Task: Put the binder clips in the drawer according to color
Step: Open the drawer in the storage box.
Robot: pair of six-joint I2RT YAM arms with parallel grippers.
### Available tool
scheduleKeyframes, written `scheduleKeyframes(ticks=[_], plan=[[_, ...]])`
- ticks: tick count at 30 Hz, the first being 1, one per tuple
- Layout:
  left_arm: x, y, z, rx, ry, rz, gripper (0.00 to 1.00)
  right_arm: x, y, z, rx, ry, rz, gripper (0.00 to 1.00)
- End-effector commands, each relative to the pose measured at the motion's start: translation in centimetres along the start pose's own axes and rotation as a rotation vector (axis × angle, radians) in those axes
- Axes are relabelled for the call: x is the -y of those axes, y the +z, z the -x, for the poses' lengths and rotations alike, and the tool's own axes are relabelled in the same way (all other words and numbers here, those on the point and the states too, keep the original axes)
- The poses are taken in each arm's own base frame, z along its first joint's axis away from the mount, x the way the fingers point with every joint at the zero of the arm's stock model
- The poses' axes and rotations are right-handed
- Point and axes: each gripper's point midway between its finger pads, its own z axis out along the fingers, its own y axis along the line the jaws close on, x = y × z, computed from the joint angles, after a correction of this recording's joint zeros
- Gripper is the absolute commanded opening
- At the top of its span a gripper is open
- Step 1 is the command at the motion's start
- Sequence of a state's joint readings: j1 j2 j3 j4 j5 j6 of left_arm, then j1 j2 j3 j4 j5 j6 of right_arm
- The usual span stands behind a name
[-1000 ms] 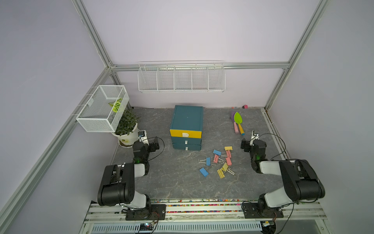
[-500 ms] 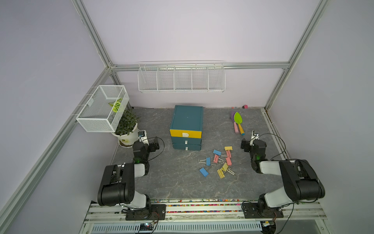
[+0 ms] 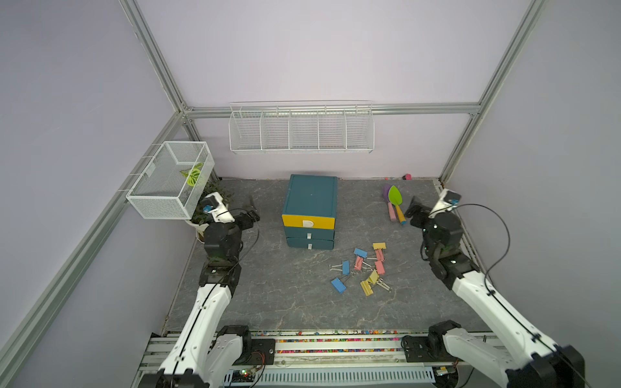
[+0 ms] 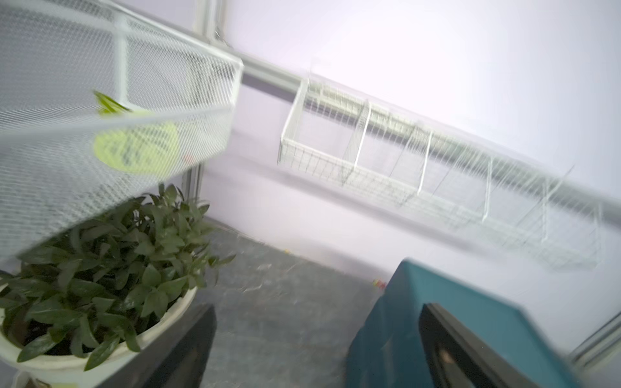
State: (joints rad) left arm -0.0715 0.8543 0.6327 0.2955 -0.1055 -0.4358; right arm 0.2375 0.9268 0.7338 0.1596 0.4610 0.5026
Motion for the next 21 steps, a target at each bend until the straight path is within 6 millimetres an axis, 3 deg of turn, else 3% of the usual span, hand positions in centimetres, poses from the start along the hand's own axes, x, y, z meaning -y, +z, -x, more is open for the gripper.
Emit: scheduleKeyframes(ticks=[1,4,6,9,12,15,21], plan=[[-1.8,-1.1,-7.7,-0.277,-0.258,0.032,1.0,2.9,-1.1,-8.0,-0.296,0.164,-0.034,0.97],[1.6,-1.9,-11.0,-0.501,-0.202,-0.003,1.0,1.8,-3.5,-8.7,-0.415,-0.018,-0.101,0.99],[3.4,-3.9,-13.1,-0.593,-0.098,0.033,0.97,0.9,-5.3,-9.0,-0.487,-0.217,-0.152,0.98],[6.2,-7.0,-15.0,-0.649,-0.044,-0.033,0.87,-0.7,-7.4,-10.8,-0.585,-0.39,-0.141,0.92],[7.8,-8.5,-16.8,-0.718,-0.052,-0.076,0.74,-1.8,-8.7,-12.7,-0.662,-0.447,-0.105,0.86],[8.8,-8.3,-17.8,-0.751,-0.016,-0.09,0.66,-3.0,-9.3,-13.6,-0.696,-0.483,-0.052,0.83],[11.6,-6.6,-17.7,-0.743,0.073,-0.16,0.64,-4.3,-9.4,-13.8,-0.727,-0.522,0.008,0.8]])
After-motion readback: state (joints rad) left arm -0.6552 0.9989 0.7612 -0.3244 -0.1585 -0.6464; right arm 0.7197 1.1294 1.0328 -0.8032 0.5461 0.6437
